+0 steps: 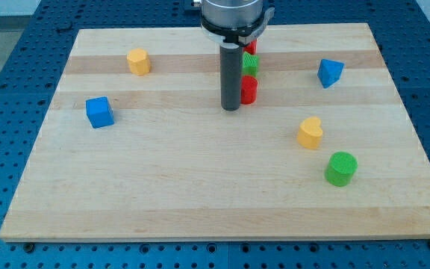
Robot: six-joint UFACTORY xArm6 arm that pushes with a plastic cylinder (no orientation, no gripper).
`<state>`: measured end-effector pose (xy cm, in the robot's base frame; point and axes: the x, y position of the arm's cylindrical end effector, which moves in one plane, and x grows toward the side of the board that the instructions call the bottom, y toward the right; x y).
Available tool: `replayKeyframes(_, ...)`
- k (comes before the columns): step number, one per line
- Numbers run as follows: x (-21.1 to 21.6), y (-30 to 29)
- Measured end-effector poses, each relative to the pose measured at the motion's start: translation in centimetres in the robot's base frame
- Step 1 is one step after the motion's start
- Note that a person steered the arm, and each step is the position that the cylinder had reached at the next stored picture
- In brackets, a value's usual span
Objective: Move the green circle to the yellow heart
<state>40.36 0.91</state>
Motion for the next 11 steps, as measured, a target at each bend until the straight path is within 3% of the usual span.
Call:
replayKeyframes(2,2.2,0.0)
replayKeyframes(5,16.5,8.0)
replayKeyframes(6,18.3,13.2)
replayKeyframes(8,15.4,17.8)
replayKeyframes(11,14.1,17.0)
